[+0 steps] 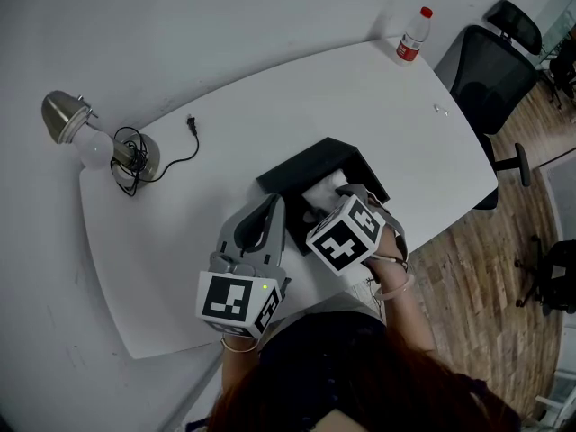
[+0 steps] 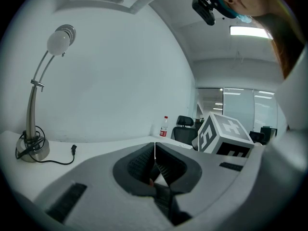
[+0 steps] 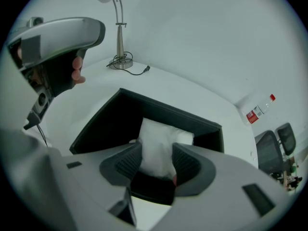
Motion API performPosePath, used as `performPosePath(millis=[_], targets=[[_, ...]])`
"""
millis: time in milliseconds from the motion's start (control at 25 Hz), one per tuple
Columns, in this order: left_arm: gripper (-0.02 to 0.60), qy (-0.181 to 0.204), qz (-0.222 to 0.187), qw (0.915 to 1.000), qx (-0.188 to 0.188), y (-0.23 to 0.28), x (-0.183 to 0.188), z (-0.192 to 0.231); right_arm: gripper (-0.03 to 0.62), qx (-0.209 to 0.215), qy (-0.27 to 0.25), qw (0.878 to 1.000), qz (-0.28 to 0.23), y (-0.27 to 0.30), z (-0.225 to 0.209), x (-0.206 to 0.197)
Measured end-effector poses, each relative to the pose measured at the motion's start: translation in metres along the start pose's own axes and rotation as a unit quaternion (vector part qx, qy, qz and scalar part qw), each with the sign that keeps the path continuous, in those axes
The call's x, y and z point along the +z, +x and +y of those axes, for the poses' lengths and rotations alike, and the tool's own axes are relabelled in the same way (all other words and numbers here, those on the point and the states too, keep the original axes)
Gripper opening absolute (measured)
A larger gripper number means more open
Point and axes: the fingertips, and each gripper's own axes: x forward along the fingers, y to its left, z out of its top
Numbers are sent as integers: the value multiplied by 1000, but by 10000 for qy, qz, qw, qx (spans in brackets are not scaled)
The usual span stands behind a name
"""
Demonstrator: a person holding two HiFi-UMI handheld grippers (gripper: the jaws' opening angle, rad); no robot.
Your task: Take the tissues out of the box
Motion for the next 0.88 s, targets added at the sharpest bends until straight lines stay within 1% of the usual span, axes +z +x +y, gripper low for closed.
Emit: performPosePath(millis=[280,480,680,880], targets=[[26,34,7,10000,27,-6,0,-4,207,13,14,9998,-187,-6,1,1],[26,47,-14,10000,52,-11,1,-6,207,-94,1,9992,-401,-16,-1,3],[26,78,-36,10000,33,-15,2,-12,207,-116,16,9975,-690,-26,-2,6],[26,133,-64,9999,39,-21,4,-17,207,-298,-36,9937,-1075,-38,-6,9]])
